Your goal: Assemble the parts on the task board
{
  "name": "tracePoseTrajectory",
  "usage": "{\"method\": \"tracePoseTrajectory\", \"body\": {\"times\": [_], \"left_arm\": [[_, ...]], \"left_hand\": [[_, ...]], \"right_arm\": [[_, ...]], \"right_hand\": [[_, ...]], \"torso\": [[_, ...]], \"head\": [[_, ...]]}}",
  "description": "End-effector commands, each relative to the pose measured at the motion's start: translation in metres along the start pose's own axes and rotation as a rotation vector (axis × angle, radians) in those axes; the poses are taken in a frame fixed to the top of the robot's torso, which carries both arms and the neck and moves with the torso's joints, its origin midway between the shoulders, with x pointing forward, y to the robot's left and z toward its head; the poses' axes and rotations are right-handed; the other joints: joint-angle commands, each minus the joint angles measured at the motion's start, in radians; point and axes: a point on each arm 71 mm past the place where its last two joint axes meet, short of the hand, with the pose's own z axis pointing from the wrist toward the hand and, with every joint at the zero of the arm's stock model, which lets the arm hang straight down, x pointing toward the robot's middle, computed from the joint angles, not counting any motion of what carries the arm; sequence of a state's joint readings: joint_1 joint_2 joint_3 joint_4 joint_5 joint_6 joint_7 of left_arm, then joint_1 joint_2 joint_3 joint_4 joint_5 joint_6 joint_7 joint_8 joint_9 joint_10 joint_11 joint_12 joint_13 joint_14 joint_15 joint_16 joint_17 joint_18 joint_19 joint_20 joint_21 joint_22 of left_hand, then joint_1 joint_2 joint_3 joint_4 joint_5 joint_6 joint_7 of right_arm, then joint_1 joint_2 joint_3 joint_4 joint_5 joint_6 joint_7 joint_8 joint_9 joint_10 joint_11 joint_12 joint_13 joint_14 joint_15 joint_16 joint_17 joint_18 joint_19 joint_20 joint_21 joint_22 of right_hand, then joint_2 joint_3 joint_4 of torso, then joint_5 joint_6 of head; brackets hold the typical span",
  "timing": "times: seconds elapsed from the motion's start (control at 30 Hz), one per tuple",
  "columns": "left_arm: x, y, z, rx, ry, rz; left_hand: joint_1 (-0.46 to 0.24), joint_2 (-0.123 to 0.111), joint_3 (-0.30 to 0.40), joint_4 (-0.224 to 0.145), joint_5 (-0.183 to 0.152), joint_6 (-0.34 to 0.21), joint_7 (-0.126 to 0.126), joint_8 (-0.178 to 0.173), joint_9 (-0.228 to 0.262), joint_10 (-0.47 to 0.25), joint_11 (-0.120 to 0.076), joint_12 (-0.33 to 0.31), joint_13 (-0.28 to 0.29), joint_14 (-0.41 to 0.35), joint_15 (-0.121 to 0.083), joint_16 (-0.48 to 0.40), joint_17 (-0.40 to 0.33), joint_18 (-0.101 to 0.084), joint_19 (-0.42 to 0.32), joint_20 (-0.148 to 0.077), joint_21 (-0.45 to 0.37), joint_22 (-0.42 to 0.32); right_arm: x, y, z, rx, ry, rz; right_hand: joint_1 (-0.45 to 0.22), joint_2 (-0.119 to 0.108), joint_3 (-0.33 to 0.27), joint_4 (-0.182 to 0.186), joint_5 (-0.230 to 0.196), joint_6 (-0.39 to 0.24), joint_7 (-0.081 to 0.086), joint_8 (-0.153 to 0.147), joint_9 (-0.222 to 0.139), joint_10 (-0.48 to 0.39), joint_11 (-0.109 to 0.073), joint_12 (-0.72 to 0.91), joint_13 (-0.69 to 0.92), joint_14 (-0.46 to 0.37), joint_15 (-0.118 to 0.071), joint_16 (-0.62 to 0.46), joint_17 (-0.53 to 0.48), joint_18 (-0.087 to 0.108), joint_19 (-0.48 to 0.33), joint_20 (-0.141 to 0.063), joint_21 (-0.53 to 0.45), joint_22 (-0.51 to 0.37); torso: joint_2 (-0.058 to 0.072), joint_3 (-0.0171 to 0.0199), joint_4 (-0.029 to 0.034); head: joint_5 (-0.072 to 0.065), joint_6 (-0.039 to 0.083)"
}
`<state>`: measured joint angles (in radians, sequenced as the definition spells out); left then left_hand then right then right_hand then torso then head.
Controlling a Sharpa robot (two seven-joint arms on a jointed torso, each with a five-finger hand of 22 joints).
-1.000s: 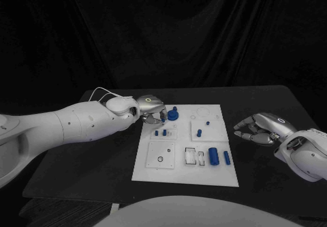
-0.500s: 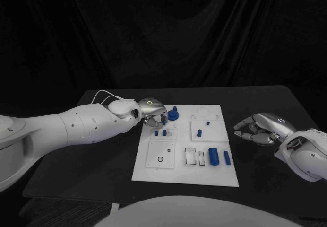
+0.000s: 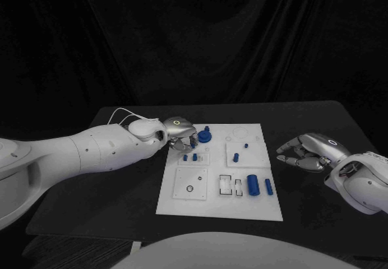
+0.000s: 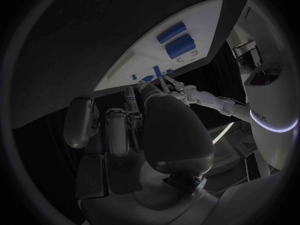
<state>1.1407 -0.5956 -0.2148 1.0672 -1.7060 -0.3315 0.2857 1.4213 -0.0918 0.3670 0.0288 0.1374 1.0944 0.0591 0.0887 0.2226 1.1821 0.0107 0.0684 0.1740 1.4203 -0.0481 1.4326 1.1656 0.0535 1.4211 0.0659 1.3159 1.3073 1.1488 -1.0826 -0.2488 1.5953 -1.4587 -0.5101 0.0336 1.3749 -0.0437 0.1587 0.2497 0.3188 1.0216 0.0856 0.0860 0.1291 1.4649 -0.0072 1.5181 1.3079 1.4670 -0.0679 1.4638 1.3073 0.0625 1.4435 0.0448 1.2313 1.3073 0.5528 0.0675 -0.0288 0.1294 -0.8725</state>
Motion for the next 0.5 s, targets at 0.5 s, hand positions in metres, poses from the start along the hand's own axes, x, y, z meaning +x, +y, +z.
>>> {"method": "tracePoseTrajectory", "body": {"times": [0.5], "left_arm": [[0.0076,-0.0002,0.0009,-0.015,0.021,-0.015]], "left_hand": [[0.010,-0.004,0.001,-0.008,0.009,0.003,0.007,-0.006,0.002,-0.003,0.007,-0.005,-0.004,-0.010,0.001,-0.005,-0.007,0.005,-0.006,-0.001,-0.002,0.184]], "right_arm": [[0.0009,-0.0002,-0.0006,0.000,0.000,0.000]], "right_hand": [[0.000,-0.002,0.003,-0.002,-0.013,0.005,0.002,-0.006,0.000,0.060,0.000,-0.006,0.209,0.079,-0.001,-0.004,0.178,0.008,-0.007,-0.002,-0.005,0.170]], "torso": [[0.000,-0.0002,0.0000]], "head": [[-0.002,0.000]]}}
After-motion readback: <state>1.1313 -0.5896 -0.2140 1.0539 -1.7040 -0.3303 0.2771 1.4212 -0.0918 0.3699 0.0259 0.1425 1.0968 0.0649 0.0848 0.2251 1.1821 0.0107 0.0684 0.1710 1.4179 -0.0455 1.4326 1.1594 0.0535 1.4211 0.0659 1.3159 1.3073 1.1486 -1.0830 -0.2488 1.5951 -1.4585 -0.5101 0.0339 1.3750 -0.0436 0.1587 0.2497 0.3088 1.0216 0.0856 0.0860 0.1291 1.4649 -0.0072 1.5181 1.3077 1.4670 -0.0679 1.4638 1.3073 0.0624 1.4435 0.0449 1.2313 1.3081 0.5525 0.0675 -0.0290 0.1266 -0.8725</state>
